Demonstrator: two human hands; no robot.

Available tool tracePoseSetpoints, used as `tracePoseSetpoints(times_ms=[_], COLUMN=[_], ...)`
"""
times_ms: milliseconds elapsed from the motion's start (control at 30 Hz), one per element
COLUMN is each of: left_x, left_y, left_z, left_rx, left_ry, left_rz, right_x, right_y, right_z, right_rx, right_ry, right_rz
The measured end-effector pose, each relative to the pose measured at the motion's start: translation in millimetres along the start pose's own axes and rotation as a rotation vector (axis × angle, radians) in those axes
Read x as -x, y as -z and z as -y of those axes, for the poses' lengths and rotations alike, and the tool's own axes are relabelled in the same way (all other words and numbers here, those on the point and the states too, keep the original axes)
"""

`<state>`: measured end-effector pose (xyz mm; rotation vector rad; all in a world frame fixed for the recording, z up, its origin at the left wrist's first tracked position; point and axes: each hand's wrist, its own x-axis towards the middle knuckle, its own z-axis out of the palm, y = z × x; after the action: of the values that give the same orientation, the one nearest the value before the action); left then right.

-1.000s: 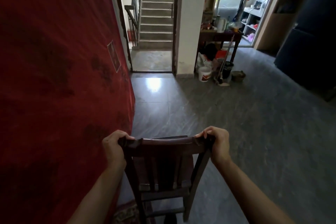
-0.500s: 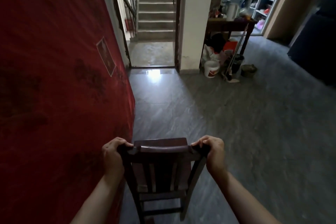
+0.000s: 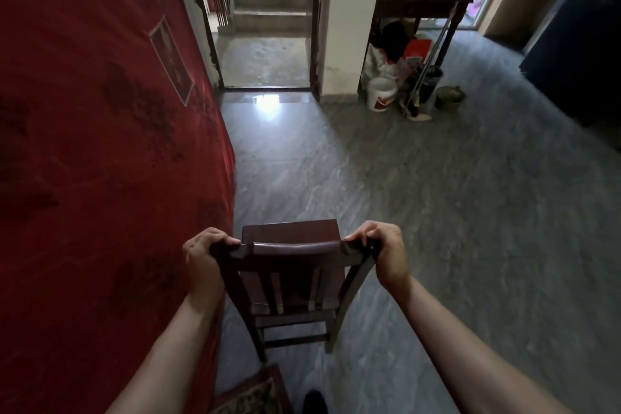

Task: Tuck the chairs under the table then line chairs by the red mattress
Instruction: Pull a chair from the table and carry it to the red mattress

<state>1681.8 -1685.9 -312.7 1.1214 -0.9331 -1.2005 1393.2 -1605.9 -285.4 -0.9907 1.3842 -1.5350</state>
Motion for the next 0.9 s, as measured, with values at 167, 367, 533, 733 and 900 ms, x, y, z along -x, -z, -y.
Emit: tracePoseSetpoints(times_ms=[167,367,533,733,900], left_x=[35.0,88.5,103.3,103.9,119.3], left_y=[24.9,51.2,49.2,52.7,38.6], left_z=[8.0,18.1,4.3,-10.5,-36.7], left_rx=[-0.071,-0.071,-0.082,-0.257,-0.582], left_ry=[-0.009,0.054,0.059,0.129,-0.215], left_rz=[0.069,0.086,0.007,0.091,0.013], right_x=[43.5,102.9,119.6,129.9,166.6], right_y=[4.0,8.8,4.1,15.7,41.7], right_z=[-11.6,-30.4,-28.8,-11.8,22.0], right_rx=[0.021,0.038,0.052,0.208,0.147], right_ry=[-0.028,-0.074,-0.079,-0.166,-0.122], right_rz=[-0.024,-0.065,-0.085,-0.106,-0.232])
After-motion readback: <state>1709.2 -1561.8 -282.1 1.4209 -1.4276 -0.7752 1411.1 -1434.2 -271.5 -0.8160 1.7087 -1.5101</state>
